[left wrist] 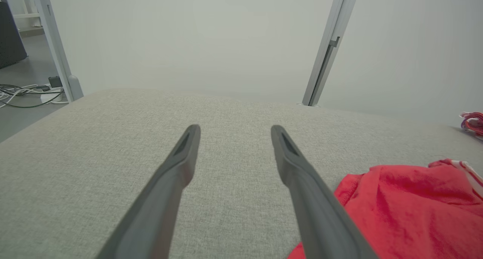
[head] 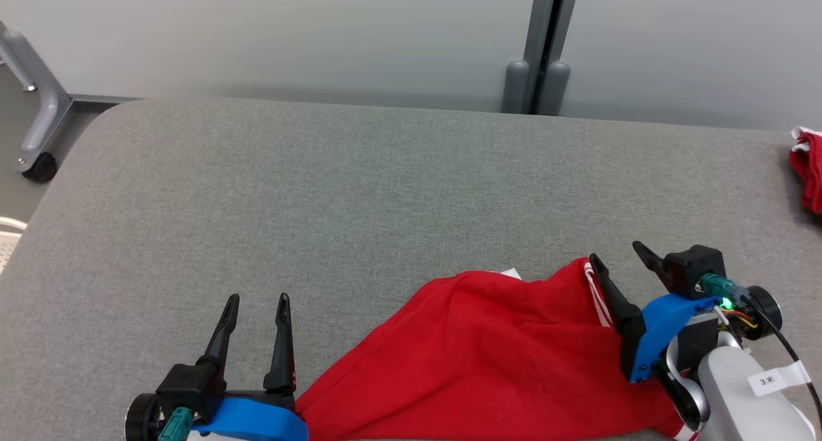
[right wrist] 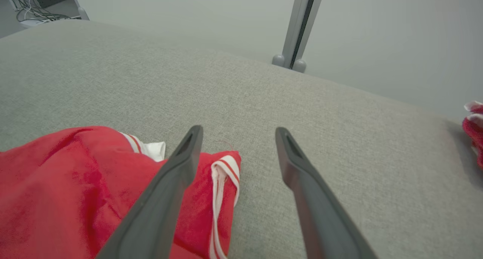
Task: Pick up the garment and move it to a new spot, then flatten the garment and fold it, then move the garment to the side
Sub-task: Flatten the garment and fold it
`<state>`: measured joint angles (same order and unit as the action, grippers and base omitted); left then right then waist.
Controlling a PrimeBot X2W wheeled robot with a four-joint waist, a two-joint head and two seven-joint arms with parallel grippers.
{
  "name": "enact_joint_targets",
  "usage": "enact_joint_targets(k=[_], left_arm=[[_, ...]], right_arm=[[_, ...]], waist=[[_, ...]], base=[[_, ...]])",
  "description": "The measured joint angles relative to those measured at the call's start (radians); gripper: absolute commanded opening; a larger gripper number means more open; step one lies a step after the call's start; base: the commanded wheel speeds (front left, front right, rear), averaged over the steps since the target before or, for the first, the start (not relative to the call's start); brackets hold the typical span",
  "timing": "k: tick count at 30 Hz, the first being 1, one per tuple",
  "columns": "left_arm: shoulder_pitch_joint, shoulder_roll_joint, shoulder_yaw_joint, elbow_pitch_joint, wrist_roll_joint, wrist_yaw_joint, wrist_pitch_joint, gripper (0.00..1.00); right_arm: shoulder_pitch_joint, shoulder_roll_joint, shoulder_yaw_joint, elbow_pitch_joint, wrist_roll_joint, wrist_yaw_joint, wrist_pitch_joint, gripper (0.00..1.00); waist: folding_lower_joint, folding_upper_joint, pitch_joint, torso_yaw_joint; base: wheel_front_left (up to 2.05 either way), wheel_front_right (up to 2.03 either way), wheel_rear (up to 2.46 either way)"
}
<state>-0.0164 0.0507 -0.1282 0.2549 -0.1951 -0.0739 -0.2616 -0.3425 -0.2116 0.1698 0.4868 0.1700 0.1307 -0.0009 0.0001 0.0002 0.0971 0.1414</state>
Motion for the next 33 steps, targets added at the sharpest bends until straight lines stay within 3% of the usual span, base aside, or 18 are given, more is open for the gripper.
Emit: enact_joint_targets(k=[15,16,17,18,33], left_arm=[[-0.029,0.0,-0.029,0.007,-0.016,0.007,0.0,1.0],[-0.029,0.0,-0.03,0.007,-0.016,0.007,0.0,1.0],[-0.029,0.0,-0.032,0.007,-0.016,0.007,0.0,1.0],[-0.029,0.0,-0.034,0.007,-0.017,0.007,0.0,1.0],[-0.047,0.0,-0.046,0.014,-0.027,0.013,0.0,1.0]], right_arm=[[-0.112,-0.025,0.15,0.331,0.065,0.0,0.063,1.0],[-0.121,-0.025,0.159,0.344,0.074,0.0,0.068,0.42],[-0.13,-0.026,0.168,0.354,0.083,0.0,0.07,0.09],[-0.137,-0.027,0.177,0.363,0.093,0.0,0.069,0.0],[-0.4,-0.109,0.16,0.4,0.153,0.0,-0.095,0.0]], waist=[[-0.0001,0.0,0.036,0.061],[-0.0002,-0.0001,0.037,0.062],[-0.0002,-0.0001,0.038,0.064],[-0.0002,-0.0001,0.04,0.066],[-0.0001,0.0,0.05,0.071]], base=[[0.0,0.0,0.0],[0.0,0.0,0.0],[0.0,0.0,0.0],[0.0,0.0,0.0],[0.0,0.0,0.0]])
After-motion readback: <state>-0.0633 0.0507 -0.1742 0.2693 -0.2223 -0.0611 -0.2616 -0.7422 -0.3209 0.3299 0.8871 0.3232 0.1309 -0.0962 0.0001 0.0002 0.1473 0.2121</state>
